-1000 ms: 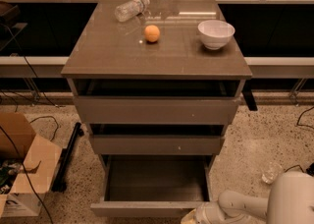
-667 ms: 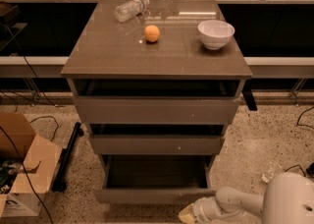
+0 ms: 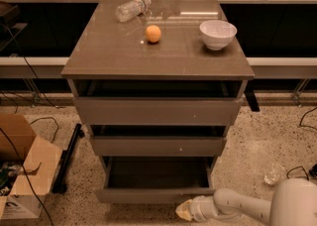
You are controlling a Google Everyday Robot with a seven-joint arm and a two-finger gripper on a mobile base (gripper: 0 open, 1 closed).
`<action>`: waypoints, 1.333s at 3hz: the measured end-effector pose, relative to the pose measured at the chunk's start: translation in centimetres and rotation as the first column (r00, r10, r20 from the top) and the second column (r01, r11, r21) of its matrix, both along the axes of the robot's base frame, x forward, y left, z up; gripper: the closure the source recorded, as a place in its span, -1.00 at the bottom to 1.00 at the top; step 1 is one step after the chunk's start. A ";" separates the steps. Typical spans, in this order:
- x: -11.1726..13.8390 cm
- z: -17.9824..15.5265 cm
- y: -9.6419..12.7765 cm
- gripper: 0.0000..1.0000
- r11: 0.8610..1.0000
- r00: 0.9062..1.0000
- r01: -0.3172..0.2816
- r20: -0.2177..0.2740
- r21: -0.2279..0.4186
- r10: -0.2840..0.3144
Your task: Close bottom drawer
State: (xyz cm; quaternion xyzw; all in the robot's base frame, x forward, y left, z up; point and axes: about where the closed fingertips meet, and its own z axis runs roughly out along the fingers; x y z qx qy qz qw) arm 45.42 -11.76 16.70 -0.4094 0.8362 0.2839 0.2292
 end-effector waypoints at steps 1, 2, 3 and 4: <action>2.9 0.8 1.7 1.00 1.000 0.994 -0.008 0.108 0.003 0.007; 5.9 1.6 3.4 1.00 0.999 0.978 -0.041 0.207 0.024 0.035; 8.7 1.8 4.6 1.00 0.997 0.964 -0.057 0.261 0.052 0.042; 11.4 1.6 5.3 0.70 0.996 0.958 -0.056 0.284 0.063 0.036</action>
Offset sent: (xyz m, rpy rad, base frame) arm 0.1036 0.0490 0.0295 0.0549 -0.3447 0.0712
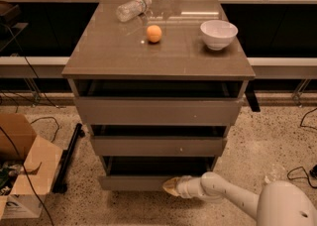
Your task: Close bottom drawer
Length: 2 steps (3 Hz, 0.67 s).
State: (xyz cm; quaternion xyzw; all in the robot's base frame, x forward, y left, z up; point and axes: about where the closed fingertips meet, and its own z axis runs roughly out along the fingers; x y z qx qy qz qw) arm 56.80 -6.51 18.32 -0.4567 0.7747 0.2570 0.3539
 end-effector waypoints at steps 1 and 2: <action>2.1 -0.2 0.4 0.23 1.000 1.000 0.007 0.007 -0.006 -0.007; 2.1 -0.2 0.5 -0.23 1.000 1.000 0.006 0.007 -0.005 -0.006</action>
Offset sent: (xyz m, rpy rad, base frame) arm 0.0193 0.0033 -0.0018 -0.0052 -0.0062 -0.0063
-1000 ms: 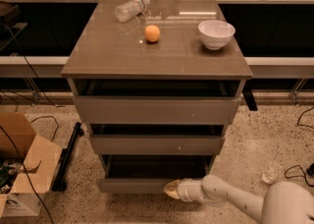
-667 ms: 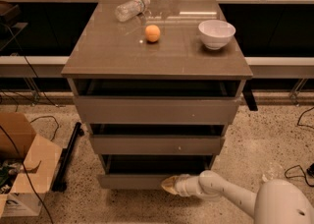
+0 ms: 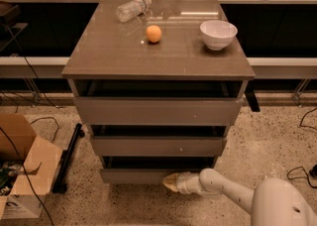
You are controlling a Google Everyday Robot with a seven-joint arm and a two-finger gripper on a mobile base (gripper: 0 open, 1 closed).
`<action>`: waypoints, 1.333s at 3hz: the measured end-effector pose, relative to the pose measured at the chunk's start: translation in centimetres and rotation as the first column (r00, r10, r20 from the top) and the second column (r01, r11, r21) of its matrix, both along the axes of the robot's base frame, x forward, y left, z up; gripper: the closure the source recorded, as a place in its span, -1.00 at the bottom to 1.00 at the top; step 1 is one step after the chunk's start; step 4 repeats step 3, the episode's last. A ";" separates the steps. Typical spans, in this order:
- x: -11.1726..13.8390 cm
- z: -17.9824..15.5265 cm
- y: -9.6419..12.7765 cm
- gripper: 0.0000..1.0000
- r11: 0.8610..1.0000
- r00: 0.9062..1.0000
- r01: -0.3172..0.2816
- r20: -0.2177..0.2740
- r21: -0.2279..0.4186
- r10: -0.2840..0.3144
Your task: Close bottom drawer
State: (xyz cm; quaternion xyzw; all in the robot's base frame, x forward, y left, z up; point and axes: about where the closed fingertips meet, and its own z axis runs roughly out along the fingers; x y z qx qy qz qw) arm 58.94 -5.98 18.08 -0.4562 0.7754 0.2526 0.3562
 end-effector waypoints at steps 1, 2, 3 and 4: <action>-0.1 -0.1 0.2 -0.70 1.000 1.000 -0.003 -0.002 0.002 0.003; -0.2 -0.1 0.4 -1.00 1.000 1.000 -0.005 -0.003 0.003 0.005; -0.2 -0.1 0.4 -1.00 1.000 1.000 -0.005 -0.003 0.003 0.005; -0.2 -0.1 0.4 -1.00 1.000 1.000 -0.005 -0.003 0.003 0.005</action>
Offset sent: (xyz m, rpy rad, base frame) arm -0.0006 0.0019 -0.0006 0.0014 0.0014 0.0022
